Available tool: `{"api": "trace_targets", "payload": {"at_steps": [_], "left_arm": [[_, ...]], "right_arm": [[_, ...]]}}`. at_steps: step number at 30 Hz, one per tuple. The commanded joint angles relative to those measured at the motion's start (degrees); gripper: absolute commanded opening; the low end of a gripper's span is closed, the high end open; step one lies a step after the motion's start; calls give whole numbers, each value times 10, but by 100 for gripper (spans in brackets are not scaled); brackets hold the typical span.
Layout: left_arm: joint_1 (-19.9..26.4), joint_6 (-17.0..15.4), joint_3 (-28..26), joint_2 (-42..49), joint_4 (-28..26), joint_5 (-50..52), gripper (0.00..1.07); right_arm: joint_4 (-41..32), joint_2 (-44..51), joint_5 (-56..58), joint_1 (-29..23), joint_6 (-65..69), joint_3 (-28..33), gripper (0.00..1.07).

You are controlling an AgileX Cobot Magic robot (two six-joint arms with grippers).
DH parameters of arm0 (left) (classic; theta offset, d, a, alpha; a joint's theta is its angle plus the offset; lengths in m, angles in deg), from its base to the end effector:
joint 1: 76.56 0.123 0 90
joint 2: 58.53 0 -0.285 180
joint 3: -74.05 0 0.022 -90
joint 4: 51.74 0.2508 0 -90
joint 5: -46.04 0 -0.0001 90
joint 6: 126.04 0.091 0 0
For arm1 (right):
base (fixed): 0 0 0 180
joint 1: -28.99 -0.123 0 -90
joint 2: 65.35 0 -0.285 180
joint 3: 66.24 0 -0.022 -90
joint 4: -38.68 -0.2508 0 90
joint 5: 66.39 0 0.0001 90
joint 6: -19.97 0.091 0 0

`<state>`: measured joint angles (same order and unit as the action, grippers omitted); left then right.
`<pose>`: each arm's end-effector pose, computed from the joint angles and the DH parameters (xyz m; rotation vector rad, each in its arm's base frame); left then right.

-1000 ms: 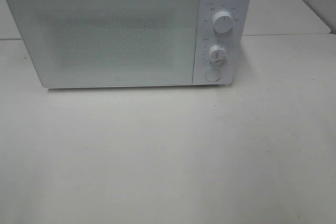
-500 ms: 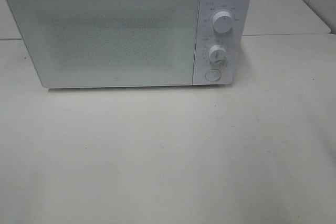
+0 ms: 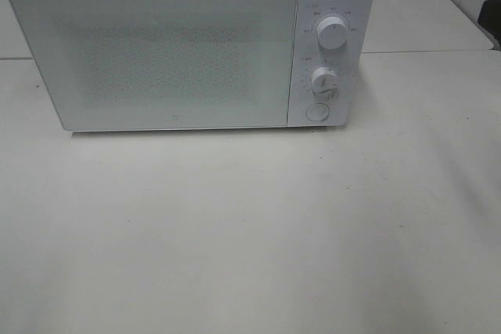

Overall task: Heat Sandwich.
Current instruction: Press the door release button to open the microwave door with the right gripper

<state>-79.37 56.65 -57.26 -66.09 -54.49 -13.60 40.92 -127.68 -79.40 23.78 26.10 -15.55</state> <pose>-0.0046 -0.0035 0.2784 0.0987 2.0198 -0.0586 0.1958 0.0187 0.2816 -0.0257 1.7471 0.1247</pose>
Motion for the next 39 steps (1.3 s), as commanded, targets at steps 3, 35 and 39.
{"api": "trace_targets", "payload": {"at_steps": [3,35,39], "left_arm": [[2,-5,2,13,-1,2,101],[2,-5,2,13,-1,2,101],[2,-5,2,13,-1,2,101]], "right_arm": [[15,-54,-96,3,3,2,76],[-319,-316,-446,-286,-167,111,76],[-374,-346,-472,-336,-171,111,76]]}}
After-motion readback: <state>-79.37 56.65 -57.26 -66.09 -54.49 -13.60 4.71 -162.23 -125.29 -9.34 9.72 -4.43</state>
